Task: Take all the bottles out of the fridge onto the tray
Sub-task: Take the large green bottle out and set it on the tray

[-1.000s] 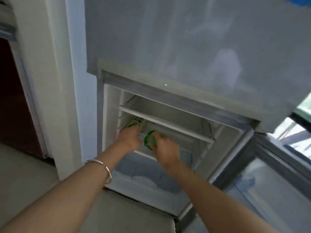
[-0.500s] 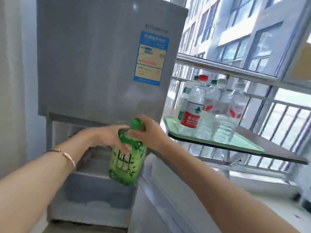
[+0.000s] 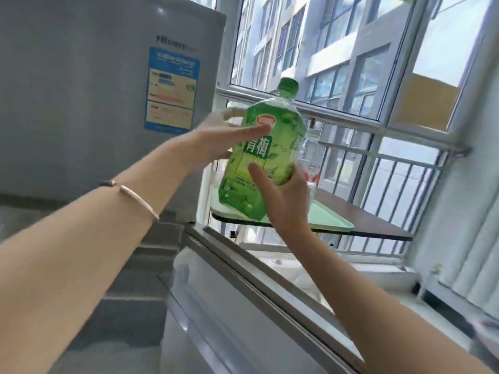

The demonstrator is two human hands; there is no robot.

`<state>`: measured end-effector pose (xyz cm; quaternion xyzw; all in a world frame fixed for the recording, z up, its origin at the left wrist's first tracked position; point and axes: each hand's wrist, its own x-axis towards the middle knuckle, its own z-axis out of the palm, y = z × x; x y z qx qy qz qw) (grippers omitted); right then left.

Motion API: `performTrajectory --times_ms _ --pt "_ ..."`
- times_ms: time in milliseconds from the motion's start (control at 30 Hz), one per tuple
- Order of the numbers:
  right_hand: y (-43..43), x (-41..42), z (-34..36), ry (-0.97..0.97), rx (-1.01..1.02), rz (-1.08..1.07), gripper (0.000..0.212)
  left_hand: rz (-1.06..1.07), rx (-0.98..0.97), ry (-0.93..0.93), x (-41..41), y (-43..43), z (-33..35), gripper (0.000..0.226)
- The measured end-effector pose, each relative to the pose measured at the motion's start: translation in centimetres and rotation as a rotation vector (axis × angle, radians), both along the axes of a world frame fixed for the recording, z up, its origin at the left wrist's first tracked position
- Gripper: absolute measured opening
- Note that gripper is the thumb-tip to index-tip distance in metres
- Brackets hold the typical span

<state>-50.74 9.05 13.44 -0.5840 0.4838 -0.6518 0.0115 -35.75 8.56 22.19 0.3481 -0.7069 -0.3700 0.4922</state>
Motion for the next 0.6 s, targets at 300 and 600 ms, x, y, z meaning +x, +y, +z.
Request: performTrajectory --times_ms 300,600 --pt "1.8 -12.9 -0.7 -0.066 -0.046 -0.576 0.080 -0.030 -0.144 -0.121 -15.5 1.2 -2.8 0.048" --pt "-3.1 -18.5 0.7 0.069 0.318 -0.625 0.052 -0.391 0.125 -0.060 -21.8 -0.4 -7.1 0.061"
